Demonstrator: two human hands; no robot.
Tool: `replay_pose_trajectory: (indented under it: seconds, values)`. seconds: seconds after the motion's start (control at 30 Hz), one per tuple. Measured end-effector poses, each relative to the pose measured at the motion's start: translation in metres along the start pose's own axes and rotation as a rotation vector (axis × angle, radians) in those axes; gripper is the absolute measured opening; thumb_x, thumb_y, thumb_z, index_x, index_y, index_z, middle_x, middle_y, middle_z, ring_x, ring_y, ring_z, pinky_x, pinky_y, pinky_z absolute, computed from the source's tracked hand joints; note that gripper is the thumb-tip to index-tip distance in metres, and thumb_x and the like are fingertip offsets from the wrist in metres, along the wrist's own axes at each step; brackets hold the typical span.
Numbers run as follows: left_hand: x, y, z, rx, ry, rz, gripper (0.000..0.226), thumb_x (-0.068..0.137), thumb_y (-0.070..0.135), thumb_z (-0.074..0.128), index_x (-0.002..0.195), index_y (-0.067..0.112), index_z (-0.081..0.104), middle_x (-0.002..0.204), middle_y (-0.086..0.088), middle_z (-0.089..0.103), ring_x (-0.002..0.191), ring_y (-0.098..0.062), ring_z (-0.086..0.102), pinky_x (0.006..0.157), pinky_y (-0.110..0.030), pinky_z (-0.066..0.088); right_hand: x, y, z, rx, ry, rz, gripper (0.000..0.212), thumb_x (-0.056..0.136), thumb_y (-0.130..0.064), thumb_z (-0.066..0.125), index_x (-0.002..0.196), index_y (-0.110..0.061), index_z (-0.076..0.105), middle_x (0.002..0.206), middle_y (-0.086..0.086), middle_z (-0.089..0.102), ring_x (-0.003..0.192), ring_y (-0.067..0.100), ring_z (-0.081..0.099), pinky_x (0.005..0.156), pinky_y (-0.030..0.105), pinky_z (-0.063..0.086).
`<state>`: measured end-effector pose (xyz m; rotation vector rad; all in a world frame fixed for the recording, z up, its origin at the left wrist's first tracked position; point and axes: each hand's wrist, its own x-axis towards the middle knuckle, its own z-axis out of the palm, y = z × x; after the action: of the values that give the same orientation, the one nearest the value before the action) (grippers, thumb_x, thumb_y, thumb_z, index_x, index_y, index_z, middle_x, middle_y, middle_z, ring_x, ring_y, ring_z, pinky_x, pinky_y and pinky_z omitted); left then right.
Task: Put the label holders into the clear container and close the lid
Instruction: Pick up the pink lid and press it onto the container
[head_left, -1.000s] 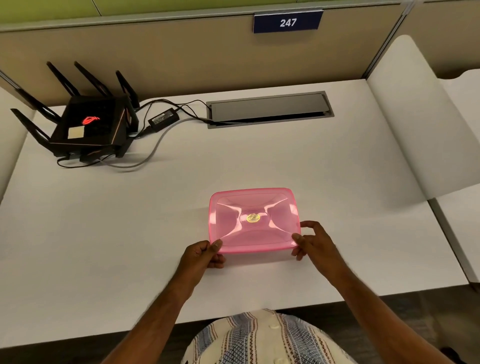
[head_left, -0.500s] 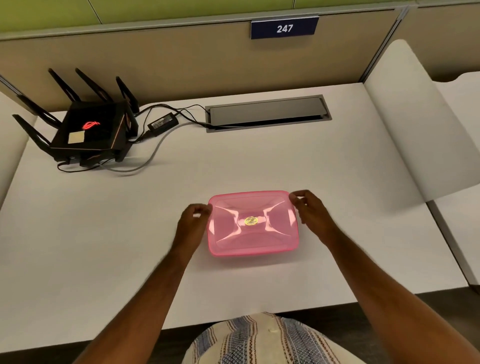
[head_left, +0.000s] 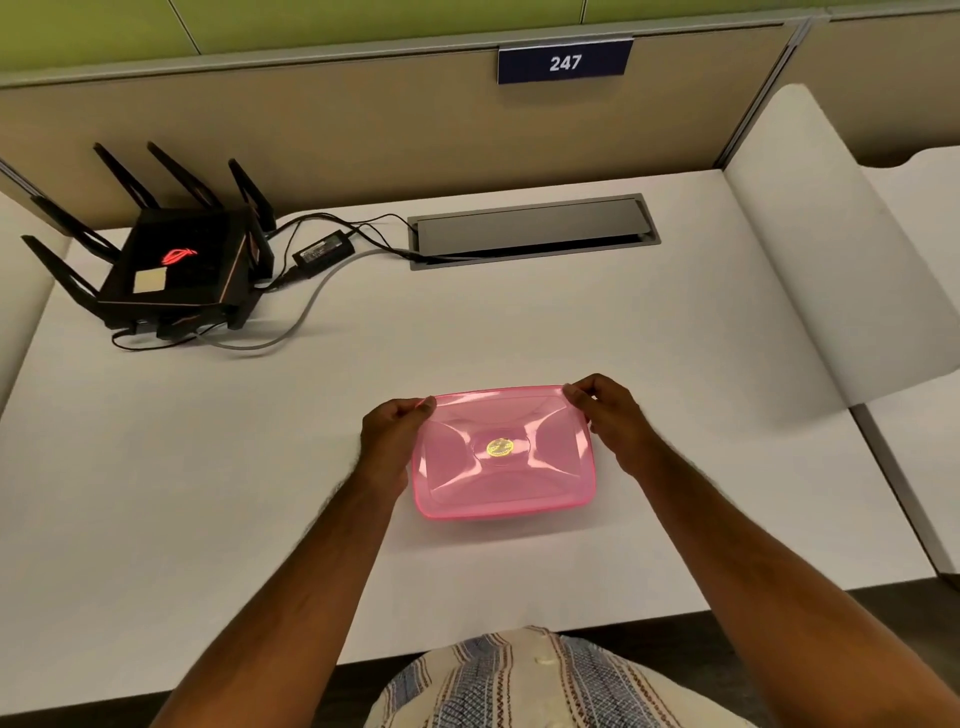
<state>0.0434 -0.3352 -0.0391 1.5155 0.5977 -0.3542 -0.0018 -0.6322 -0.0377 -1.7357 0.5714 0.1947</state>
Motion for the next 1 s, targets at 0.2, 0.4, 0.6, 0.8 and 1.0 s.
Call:
replay_pose_trajectory:
  seconds: [0.2, 0.4, 0.6, 0.8, 1.0]
  values:
    - [0.001, -0.003, -0.004, -0.03, -0.025, -0.006, 0.02, 0.08, 0.016, 0.085, 0.097, 0.008, 0.078, 0.101, -0.012, 0.077, 0.092, -0.025, 0.072, 0.092, -0.043, 0.057, -0.003, 0.001, 0.001, 0.013, 0.028, -0.025, 0.029, 0.095, -0.035, 0.07, 0.095, -0.006, 0.071, 0.097, 0.013, 0.073, 0.08, 0.016, 0.062, 0.071, 0.029, 0.047]
    - [-0.001, -0.006, -0.001, 0.132, 0.046, 0.075, 0.033, 0.084, 0.036, 0.08, 0.11, 0.016, 0.073, 0.111, 0.001, 0.073, 0.104, -0.017, 0.068, 0.09, -0.032, 0.056, -0.012, 0.007, 0.007, -0.011, 0.044, -0.013, 0.033, 0.103, -0.044, 0.054, 0.101, -0.014, 0.068, 0.094, 0.001, 0.069, 0.084, 0.015, 0.062, 0.075, 0.029, 0.048]
    - [-0.028, -0.026, -0.008, 0.256, 0.018, 0.099, 0.039, 0.089, 0.05, 0.07, 0.119, 0.028, 0.06, 0.119, 0.009, 0.065, 0.105, -0.011, 0.063, 0.087, -0.032, 0.054, -0.042, 0.027, 0.011, -0.006, 0.006, -0.047, 0.027, 0.104, -0.044, 0.052, 0.12, -0.025, 0.064, 0.112, -0.011, 0.071, 0.096, -0.002, 0.069, 0.072, 0.008, 0.048]
    - [-0.044, -0.043, -0.009, 0.23, -0.066, 0.131, 0.041, 0.095, 0.044, 0.065, 0.133, 0.03, 0.058, 0.123, 0.008, 0.068, 0.113, -0.013, 0.065, 0.099, -0.04, 0.054, -0.059, 0.036, 0.018, 0.056, -0.067, -0.067, 0.036, 0.106, -0.04, 0.051, 0.141, -0.033, 0.055, 0.131, -0.017, 0.067, 0.121, -0.002, 0.062, 0.099, 0.022, 0.048]
    - [-0.033, -0.025, 0.006, 0.214, -0.033, 0.12, 0.035, 0.094, 0.039, 0.066, 0.127, 0.028, 0.063, 0.117, 0.006, 0.07, 0.107, -0.015, 0.067, 0.098, -0.045, 0.055, -0.042, 0.016, 0.02, 0.1, -0.058, -0.061, 0.034, 0.107, -0.034, 0.051, 0.141, -0.03, 0.054, 0.132, -0.013, 0.065, 0.117, -0.002, 0.063, 0.103, 0.027, 0.048]
